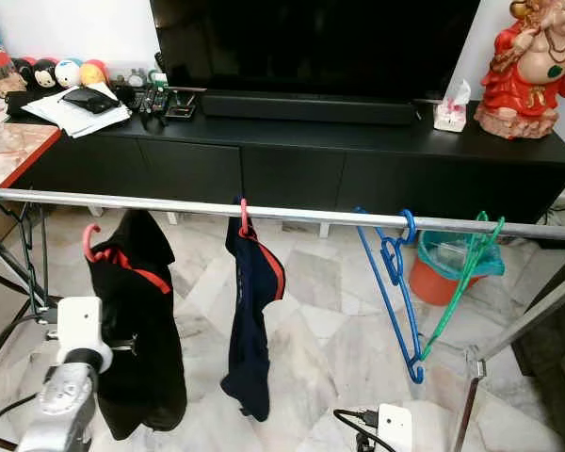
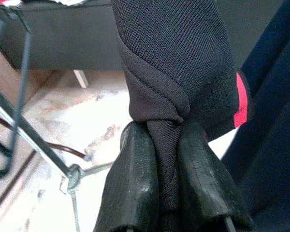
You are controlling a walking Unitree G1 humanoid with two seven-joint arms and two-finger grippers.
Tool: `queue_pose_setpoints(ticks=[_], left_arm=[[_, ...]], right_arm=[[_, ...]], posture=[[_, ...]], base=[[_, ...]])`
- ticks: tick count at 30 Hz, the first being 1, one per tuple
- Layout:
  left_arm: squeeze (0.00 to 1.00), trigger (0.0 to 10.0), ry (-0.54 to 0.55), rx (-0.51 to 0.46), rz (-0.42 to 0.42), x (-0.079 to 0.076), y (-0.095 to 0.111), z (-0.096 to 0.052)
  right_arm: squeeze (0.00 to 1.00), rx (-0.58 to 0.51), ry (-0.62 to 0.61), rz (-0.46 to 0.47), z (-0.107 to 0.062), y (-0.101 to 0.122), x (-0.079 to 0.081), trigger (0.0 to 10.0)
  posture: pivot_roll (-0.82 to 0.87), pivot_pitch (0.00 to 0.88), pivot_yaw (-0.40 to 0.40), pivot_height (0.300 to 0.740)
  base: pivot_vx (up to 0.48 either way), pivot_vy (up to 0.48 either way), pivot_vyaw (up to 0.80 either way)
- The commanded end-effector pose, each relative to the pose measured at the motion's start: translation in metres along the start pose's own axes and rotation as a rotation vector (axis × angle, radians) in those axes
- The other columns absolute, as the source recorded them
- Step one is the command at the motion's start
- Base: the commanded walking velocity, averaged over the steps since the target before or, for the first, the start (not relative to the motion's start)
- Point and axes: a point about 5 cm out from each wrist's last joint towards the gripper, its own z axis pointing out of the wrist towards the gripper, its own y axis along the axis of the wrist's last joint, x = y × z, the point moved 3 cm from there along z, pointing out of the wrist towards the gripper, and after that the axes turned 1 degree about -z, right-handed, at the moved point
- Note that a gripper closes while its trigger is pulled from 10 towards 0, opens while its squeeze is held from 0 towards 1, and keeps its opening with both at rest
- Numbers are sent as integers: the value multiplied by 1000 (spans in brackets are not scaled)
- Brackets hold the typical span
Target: Hang hanger
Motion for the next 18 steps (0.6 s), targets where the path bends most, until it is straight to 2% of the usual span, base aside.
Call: queue_pose_setpoints(ticks=[1, 5, 9, 10, 18], left_arm=[[0, 10000, 5, -25, -8, -3, 8, 4], [0, 10000, 4, -23, -20, -6, 8, 5], [0, 10000, 6, -7, -59, -12, 5, 7], [0, 10000, -12, -7, -59, -17, 5, 6], [0, 10000, -34, -4, -58, -22, 5, 8]], right_arm=[[0, -12, -16, -12, 0, 3, -7, 10000], [0, -13, -28, -21, 1, 7, -13, 10000], [0, -22, -51, 13, 1, 8, -17, 10000], [0, -25, -51, 13, 1, 9, -18, 10000], [0, -27, -70, 30, 0, 9, -21, 10000]], posture=[[-65, 0, -32, 740], [-59, 0, -38, 740], [-77, 0, -31, 740], [-87, 0, -22, 740], [-112, 0, 10, 740]], base=[[0, 0, 0], [0, 0, 0], [0, 0, 0], [0, 0, 0], [0, 0, 0]])
